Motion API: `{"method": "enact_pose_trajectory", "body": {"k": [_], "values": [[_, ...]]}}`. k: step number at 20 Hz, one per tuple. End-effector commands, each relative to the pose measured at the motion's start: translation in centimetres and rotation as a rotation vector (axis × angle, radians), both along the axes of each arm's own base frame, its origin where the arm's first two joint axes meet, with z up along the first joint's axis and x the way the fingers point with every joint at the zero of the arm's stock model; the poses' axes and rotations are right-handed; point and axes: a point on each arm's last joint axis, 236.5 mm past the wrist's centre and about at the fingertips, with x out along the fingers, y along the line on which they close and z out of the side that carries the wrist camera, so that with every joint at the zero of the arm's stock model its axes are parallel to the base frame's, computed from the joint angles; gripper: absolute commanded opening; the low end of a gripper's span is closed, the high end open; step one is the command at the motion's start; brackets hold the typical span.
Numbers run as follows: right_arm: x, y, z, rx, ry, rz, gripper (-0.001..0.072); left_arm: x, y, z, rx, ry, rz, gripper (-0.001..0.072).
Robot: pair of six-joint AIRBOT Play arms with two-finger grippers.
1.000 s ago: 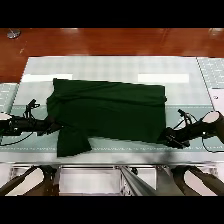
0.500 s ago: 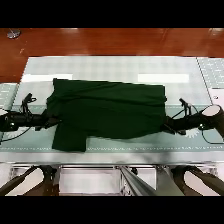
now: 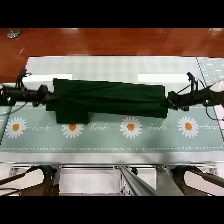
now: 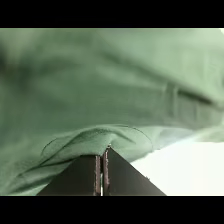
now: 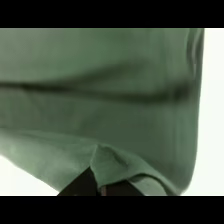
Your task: Fold the shirts.
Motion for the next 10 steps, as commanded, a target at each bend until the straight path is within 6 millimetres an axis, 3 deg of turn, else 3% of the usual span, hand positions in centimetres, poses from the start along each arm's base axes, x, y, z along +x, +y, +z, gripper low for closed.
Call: {"method": "enact_pose_trajectory", "body": {"k": [1, 5, 10], "values": [[4.6, -1.1, -0.4, 0.0, -0.018, -0.063, 0.0029, 5.7, -1.6, -0.2, -0.017, -0.003, -0.024, 0.0026], [8.3, -1.5, -0.5, 0.021, -0.043, -0.085, 0.0029, 10.8, -1.2, -2.0, -0.048, 0.039, 0.011, 0.0026], [10.7, -1.7, -2.0, 0.044, -0.036, -0.11, 0.003, 14.4, -0.8, -2.9, -0.054, 0.022, 0.012, 0.0026]]}}
